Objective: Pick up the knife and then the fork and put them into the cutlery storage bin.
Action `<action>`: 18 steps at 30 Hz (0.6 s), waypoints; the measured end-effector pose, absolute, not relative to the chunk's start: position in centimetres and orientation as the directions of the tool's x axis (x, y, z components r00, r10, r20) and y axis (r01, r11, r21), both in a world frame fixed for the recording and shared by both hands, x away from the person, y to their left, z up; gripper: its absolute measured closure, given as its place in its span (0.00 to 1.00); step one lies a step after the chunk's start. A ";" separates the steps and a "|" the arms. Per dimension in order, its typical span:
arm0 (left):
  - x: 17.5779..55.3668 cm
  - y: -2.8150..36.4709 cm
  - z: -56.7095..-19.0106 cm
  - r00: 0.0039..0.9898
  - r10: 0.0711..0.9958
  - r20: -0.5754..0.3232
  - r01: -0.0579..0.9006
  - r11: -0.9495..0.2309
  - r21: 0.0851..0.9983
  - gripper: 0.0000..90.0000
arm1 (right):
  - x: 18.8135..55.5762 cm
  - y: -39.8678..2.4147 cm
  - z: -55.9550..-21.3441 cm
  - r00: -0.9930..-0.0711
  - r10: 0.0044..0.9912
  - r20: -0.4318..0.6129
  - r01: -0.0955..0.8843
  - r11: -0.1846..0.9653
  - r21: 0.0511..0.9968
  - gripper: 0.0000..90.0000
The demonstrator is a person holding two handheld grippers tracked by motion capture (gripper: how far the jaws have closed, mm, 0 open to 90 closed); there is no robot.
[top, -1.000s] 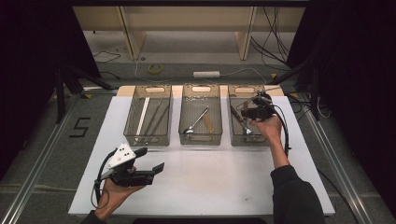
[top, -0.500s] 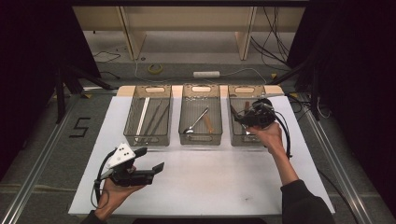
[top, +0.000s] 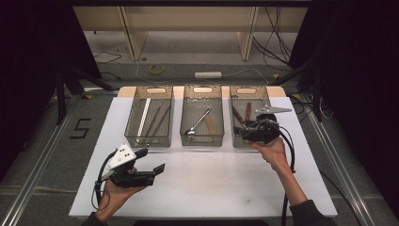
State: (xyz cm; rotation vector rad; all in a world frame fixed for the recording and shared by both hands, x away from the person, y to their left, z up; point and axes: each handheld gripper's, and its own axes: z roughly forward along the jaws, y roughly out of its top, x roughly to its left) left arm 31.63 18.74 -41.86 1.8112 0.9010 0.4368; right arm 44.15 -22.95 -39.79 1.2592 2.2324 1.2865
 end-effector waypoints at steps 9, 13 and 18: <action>31.8 18.6 -41.8 0.655 0.748 -0.108 0.380 -0.203 0.902 0.17 | 42.6 -23.4 -40.3 -0.595 0.773 0.221 0.552 0.193 0.811 0.38; 31.8 18.5 -41.8 0.654 0.749 -0.109 0.380 -0.200 0.903 0.17 | 41.7 -23.5 -40.2 -0.604 0.768 0.214 0.534 0.190 0.824 0.37; 31.8 18.5 -41.8 0.653 0.749 -0.110 0.380 -0.199 0.903 0.17 | 40.5 -23.6 -40.1 -0.627 0.750 0.210 0.507 0.188 0.841 0.37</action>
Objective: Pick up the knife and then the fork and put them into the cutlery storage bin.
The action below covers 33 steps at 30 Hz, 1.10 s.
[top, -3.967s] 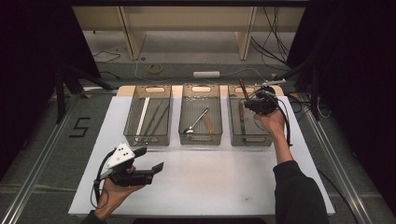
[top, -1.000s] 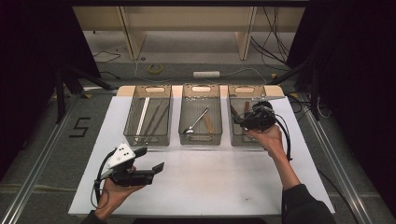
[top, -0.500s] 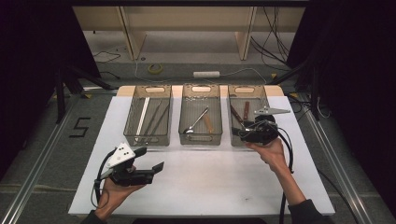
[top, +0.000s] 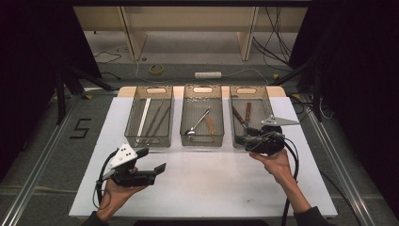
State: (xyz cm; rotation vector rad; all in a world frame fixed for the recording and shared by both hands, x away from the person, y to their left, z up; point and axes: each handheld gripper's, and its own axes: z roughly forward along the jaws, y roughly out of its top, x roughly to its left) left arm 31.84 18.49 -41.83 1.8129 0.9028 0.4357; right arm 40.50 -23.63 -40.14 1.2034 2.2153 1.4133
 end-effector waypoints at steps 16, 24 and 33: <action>31.7 18.7 -41.9 0.661 0.740 -0.124 0.384 -0.191 0.903 0.17 | 37.1 -23.7 -41.0 -0.658 0.720 0.219 0.478 0.176 0.861 0.33; 31.8 18.8 -41.8 0.660 0.737 -0.145 0.390 -0.172 0.904 0.17 | 35.5 -23.7 -41.6 -0.686 0.700 0.201 0.447 0.187 0.875 0.32; 31.8 18.8 -41.9 0.660 0.735 -0.153 0.393 -0.164 0.905 0.17 | 34.4 -24.1 -42.0 -0.688 0.698 0.199 0.441 0.183 0.879 0.31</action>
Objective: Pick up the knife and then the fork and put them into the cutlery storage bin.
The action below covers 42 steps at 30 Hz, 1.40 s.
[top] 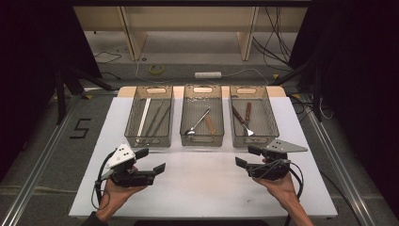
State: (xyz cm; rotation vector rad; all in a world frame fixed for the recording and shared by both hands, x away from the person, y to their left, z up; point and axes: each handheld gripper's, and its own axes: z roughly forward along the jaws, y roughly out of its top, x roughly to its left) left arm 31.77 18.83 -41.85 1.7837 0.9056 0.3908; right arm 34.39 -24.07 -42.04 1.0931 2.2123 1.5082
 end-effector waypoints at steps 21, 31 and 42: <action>31.8 18.8 -41.9 0.664 0.731 -0.157 0.394 -0.164 0.904 0.17 | 32.7 -24.5 -42.5 -0.691 0.695 0.198 0.441 0.189 0.878 0.30; 31.7 18.8 -41.9 0.667 0.728 -0.160 0.393 -0.162 0.905 0.17 | 32.2 -24.7 -43.0 -0.688 0.700 0.189 0.443 0.199 0.874 0.30; 31.7 18.7 -41.9 0.671 0.723 -0.163 0.391 -0.158 0.907 0.17 | 31.6 -25.1 -43.5 -0.677 0.713 0.182 0.447 0.203 0.871 0.29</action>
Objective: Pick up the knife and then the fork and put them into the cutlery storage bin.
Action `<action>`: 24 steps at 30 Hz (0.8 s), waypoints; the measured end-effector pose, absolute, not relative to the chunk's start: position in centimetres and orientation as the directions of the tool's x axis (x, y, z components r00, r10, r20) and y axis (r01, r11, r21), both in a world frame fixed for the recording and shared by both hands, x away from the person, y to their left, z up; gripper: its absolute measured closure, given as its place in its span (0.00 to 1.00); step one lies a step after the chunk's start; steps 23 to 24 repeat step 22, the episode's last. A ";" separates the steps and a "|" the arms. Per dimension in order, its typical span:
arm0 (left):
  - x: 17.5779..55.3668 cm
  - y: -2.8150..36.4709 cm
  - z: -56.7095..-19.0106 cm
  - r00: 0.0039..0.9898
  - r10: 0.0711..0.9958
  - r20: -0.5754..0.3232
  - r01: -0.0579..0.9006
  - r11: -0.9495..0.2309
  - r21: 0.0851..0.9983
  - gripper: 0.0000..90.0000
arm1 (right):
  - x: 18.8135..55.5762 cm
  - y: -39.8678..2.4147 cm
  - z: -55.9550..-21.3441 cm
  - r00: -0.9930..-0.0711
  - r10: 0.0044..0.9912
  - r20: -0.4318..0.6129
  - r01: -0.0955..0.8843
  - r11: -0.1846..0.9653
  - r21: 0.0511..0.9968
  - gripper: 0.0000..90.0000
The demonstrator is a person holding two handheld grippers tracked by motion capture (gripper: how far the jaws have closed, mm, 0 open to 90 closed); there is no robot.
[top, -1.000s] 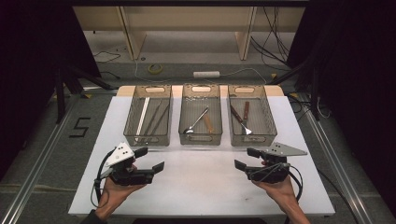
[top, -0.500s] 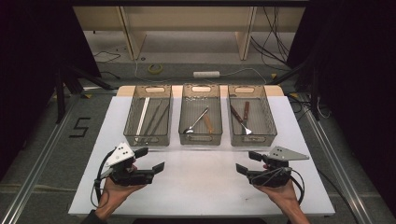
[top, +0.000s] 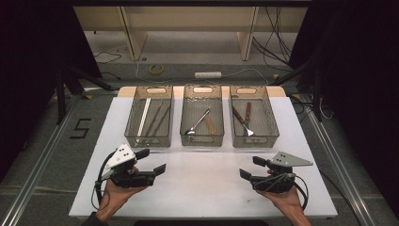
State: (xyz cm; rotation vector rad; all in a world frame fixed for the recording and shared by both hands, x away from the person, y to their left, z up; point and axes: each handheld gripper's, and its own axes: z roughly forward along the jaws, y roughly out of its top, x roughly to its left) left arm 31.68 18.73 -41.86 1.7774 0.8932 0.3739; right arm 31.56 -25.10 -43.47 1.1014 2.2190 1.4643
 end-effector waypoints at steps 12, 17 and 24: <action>31.7 18.7 -41.9 0.674 0.721 -0.161 0.390 -0.163 0.906 0.17 | 31.6 -25.0 -43.5 -0.677 0.714 0.179 0.447 0.206 0.871 0.28; 31.7 18.7 -41.9 0.675 0.721 -0.160 0.389 -0.164 0.906 0.17 | 31.6 -25.0 -43.5 -0.677 0.714 0.179 0.448 0.207 0.870 0.28; 31.7 18.7 -41.9 0.674 0.721 -0.162 0.391 -0.162 0.906 0.17 | 31.6 -25.0 -43.5 -0.677 0.714 0.178 0.447 0.208 0.870 0.28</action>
